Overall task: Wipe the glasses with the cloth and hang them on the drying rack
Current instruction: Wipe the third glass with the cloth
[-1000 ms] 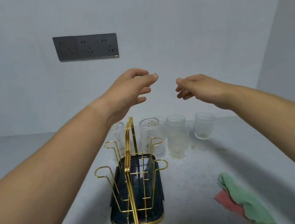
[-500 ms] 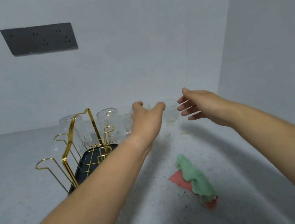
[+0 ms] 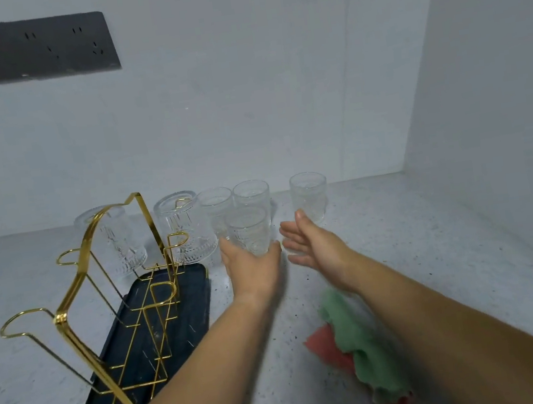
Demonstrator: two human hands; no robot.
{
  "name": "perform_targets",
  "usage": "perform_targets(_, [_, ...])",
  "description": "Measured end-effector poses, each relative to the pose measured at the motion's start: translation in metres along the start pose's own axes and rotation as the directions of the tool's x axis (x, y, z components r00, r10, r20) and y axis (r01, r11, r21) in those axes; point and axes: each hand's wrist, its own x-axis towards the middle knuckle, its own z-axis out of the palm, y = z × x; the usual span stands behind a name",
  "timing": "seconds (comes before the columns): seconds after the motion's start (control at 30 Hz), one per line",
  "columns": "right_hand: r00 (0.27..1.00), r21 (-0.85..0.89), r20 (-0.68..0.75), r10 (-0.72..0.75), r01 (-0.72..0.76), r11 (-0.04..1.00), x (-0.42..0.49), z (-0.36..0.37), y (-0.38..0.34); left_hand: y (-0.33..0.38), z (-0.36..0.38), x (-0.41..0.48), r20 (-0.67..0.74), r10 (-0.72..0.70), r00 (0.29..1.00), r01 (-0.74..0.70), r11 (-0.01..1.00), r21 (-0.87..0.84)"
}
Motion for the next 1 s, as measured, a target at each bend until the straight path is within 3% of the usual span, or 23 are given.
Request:
perform_targets(0.13, [1.000, 0.053, 0.023, -0.009, 0.008, 0.999, 0.015, 0.013, 0.004, -0.003, 0.000, 0.016, -0.012, -0.002, 1.000, 0.002, 0.998, -0.061])
perform_targets(0.33, [0.998, -0.010, 0.034, -0.052, 0.053, 0.999, 0.020, 0.013, 0.009, -0.040, 0.007, 0.044, -0.041, 0.068, 0.997, -0.070, 0.997, -0.033])
perform_targets(0.57, [0.996, -0.064, 0.020, -0.084, 0.086, 0.994, -0.008, -0.010, 0.004, -0.020, 0.003, 0.004, -0.002, 0.136, 0.991, -0.136, 0.991, 0.005])
perform_targets(0.8, [0.985, -0.002, -0.024, -0.168, 0.168, 0.986, -0.065, -0.035, -0.006, -0.001, -0.015, -0.041, 0.169, 0.210, 0.963, -0.213, 0.977, -0.002])
perform_targets(1.0, [0.986, -0.010, 0.064, -0.156, 0.157, 0.988, -0.105, -0.026, -0.012, 0.006, -0.030, -0.066, 0.264, 0.229, 0.937, -0.155, 0.949, -0.273])
